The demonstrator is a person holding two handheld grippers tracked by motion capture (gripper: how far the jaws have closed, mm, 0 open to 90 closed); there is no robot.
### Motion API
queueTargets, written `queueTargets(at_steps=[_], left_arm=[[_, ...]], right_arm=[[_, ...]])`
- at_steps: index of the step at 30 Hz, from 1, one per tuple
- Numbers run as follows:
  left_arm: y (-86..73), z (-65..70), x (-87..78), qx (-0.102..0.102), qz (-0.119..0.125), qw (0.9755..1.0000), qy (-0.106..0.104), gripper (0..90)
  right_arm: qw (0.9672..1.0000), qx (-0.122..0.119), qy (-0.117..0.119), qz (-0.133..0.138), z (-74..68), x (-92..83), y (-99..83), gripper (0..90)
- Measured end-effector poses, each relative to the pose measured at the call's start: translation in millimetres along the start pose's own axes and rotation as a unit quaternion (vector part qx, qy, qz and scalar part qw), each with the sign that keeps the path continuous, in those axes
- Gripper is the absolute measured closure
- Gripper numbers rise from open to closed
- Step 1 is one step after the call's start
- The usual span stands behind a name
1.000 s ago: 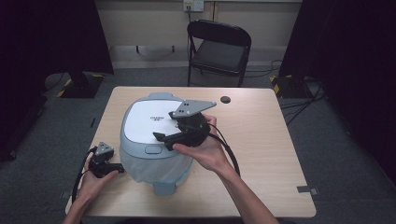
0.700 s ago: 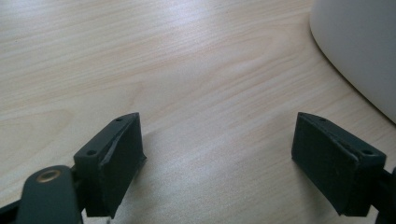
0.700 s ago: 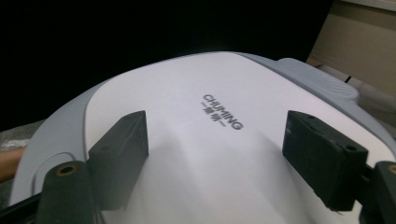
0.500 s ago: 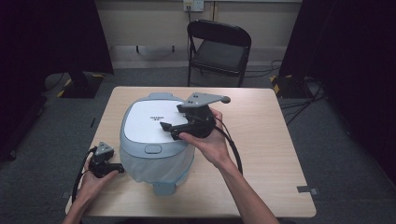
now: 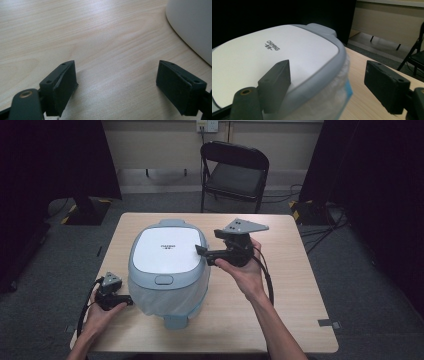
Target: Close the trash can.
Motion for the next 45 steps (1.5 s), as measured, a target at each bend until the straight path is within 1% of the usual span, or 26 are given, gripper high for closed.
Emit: queueTargets(at_steps=[2,5,7,11,16,21,24,25,28,31,33,34,36,38,40,42,45], left_arm=[[0.0,0.0,0.0,0.000,0.000,1.0000,0.000,16.1],[0.1,-0.1,0.1,0.000,-0.001,1.0000,0.000,16.0],[0.1,-0.1,0.1,0.000,-0.001,1.0000,0.000,15.8],[0.1,-0.1,0.1,0.000,-0.001,1.0000,0.000,15.8],[0.1,-0.1,0.1,0.000,-0.001,1.0000,0.000,15.8],[0.1,-0.3,0.1,0.001,-0.001,1.0000,0.000,15.7],[0.1,-0.2,0.1,0.001,-0.001,1.0000,0.000,15.8],[0.1,-0.2,0.1,0.001,-0.001,1.0000,0.000,15.7],[0.1,-0.3,0.1,0.001,-0.001,1.0000,0.000,15.7],[0.1,-0.2,0.1,0.001,-0.001,1.0000,0.000,15.8],[0.1,-0.3,0.1,0.001,-0.001,1.0000,0.000,15.8],[0.1,-0.2,0.1,0.001,-0.001,1.0000,0.000,15.8],[0.1,-0.2,0.1,0.001,-0.001,1.0000,0.000,15.7],[0.1,-0.2,0.1,0.001,-0.001,1.0000,0.000,15.8],[0.1,-0.2,0.1,0.001,-0.001,1.0000,0.000,15.8],[0.1,-0.2,0.1,0.000,-0.001,1.0000,0.000,15.7],[0.1,-0.2,0.1,0.001,-0.001,1.0000,0.000,15.7]], right_arm=[[0.9999,0.005,-0.010,0.002,8.0,-4.9,-4.1,20.2],[0.9997,0.012,-0.021,-0.003,18.4,-10.2,-12.6,20.3],[0.9994,0.017,-0.029,-0.010,25.6,-11.3,-20.3,20.3],[0.9983,0.035,-0.042,-0.021,41.9,-12.3,-39.7,20.3],[0.9956,0.062,-0.060,-0.036,63.1,-14.7,-67.3,20.1],[0.9925,0.087,-0.072,-0.047,79.2,-16.8,-93.1,19.9],[0.9895,0.096,-0.085,-0.067,89.0,-16.8,-113.3,19.9],[0.9887,0.102,-0.085,-0.069,92.3,-17.6,-120.1,19.8],[0.9848,0.120,-0.097,-0.079,104.5,-21.8,-142.2,20.3],[0.9797,0.137,-0.108,-0.099,115.7,-23.8,-166.4,20.1],[0.9767,0.151,-0.112,-0.104,122.1,-25.6,-179.7,21.6],[0.9754,0.155,-0.111,-0.111,124.2,-25.7,-186.6,22.2],[0.9714,0.159,-0.128,-0.121,130.0,-25.0,-200.1,21.3],[0.9678,0.172,-0.132,-0.128,135.1,-24.1,-213.5,20.5],[0.9633,0.181,-0.142,-0.138,141.0,-23.0,-227.7,19.9],[0.9593,0.188,-0.148,-0.150,146.8,-22.1,-241.8,19.7],[0.9538,0.201,-0.149,-0.166,153.3,-21.4,-259.6,19.2]])
Point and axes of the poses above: each handheld gripper's, and its own axes: x roughly forward along the jaws, y roughly out of its top, z roughly to its right, the point moved 10 cm from there along x, roughly forward along the jaws, and after that the axes turned 15 degrees about -z, right-handed, at the moved point
